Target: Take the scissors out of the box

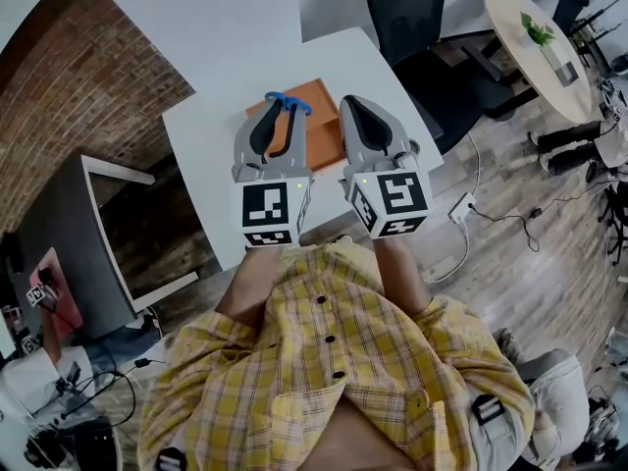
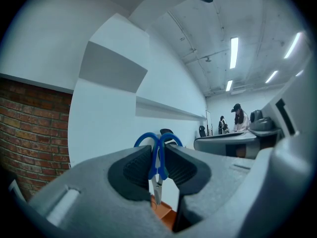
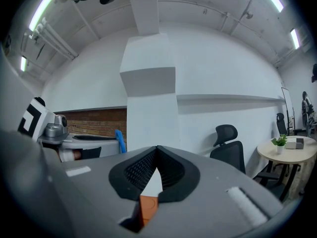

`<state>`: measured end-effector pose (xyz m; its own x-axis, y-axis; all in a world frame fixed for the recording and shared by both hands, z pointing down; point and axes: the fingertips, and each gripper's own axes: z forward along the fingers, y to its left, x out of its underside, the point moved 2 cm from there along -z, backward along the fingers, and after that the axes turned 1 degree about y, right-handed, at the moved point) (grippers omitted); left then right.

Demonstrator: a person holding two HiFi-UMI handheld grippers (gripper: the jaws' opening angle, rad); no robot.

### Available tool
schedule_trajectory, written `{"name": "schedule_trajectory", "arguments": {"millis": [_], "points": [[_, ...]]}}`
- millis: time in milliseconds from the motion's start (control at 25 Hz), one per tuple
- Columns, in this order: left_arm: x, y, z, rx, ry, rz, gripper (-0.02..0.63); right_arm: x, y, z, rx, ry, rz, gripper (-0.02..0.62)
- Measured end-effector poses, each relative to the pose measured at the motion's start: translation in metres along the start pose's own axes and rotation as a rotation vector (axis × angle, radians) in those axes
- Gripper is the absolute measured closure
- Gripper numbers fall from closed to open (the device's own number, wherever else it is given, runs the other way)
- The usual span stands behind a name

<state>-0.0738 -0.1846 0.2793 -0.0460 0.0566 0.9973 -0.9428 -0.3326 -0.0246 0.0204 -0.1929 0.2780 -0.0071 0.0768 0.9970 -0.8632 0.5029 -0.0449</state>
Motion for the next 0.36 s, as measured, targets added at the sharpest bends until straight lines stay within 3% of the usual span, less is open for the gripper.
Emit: {"name": "schedule_trajectory", "arguments": {"millis": [360], "points": [[-0.0014,-0.0065,-0.0071,0.001,-0.006,-0.008,0.518,0.0008,0.0019,-0.0104,-0.001,-0.001,0.002,0.591]]}}
